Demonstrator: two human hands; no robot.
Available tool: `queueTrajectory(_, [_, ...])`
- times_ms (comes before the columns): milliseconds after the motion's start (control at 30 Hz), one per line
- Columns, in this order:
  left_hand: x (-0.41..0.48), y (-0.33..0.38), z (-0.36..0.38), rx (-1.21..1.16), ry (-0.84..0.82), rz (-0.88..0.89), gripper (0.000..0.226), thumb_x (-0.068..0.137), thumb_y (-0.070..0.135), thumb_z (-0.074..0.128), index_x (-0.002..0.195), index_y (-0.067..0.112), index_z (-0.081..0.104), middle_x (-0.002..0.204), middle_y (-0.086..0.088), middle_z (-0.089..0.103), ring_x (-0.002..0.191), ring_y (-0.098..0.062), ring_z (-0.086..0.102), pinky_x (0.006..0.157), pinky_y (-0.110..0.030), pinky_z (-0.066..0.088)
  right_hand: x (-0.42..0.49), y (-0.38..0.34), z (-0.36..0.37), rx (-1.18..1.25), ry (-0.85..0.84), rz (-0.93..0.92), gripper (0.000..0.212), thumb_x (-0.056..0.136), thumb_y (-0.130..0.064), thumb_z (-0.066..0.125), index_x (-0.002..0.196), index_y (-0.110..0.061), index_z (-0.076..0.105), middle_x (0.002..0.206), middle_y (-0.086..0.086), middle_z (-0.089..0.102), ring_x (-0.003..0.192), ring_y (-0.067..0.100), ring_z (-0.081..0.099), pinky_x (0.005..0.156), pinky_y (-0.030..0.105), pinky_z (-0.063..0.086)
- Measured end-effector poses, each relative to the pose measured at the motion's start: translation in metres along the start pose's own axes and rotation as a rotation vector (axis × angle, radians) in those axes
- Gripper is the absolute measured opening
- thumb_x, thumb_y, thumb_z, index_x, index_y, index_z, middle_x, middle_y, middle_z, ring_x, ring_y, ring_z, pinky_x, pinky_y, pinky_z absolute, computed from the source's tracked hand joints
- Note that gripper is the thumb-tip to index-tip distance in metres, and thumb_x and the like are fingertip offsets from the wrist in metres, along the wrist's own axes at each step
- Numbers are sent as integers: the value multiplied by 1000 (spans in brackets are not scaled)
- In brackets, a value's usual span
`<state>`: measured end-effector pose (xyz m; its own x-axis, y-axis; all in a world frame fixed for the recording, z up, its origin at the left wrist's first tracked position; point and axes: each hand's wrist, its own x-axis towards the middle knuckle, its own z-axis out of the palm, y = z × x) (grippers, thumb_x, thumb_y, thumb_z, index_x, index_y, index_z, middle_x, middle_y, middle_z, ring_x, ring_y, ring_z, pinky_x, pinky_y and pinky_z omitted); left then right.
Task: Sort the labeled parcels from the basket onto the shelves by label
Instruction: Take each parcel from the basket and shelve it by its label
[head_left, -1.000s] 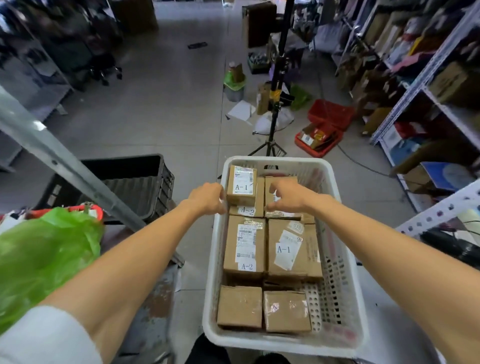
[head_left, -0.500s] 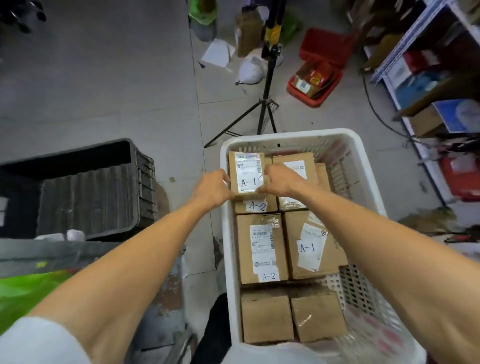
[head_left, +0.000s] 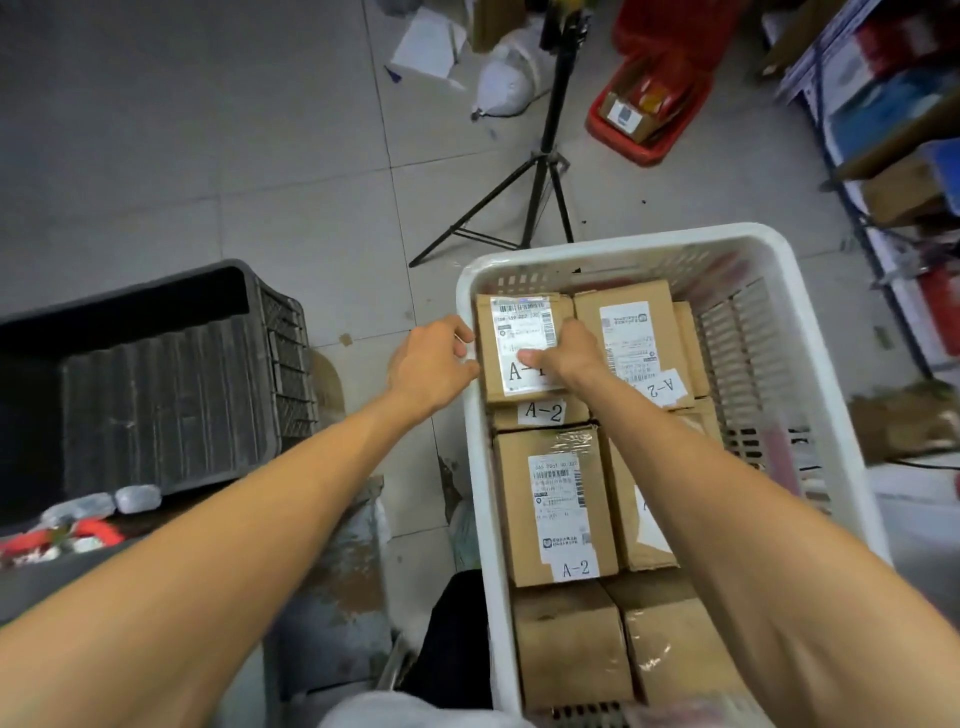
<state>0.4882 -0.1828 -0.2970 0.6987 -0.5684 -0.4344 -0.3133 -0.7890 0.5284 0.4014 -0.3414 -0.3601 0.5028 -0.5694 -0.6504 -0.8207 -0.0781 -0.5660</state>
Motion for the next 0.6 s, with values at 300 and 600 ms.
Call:
queueTrajectory(300, [-19,13,-17,29,-29,23,31,80,16,66,110,17,59,96,2,62,94,-21,60,87,-42,52,-50,12,-18,-1,189,-5,48,71,-25,85,111,-10,62,112,8,68,105,28,62,88,36,50])
queueTrajectory(600, [-94,75,3,8,2,141,36,74,18,73,107,15,60,92,-1,62,88,-20,61,73,-34,51,-164,49,-97,221,453,-210,37,71,-12,80,106,-17,66,103,-1,72,90,14,64,86,34,52])
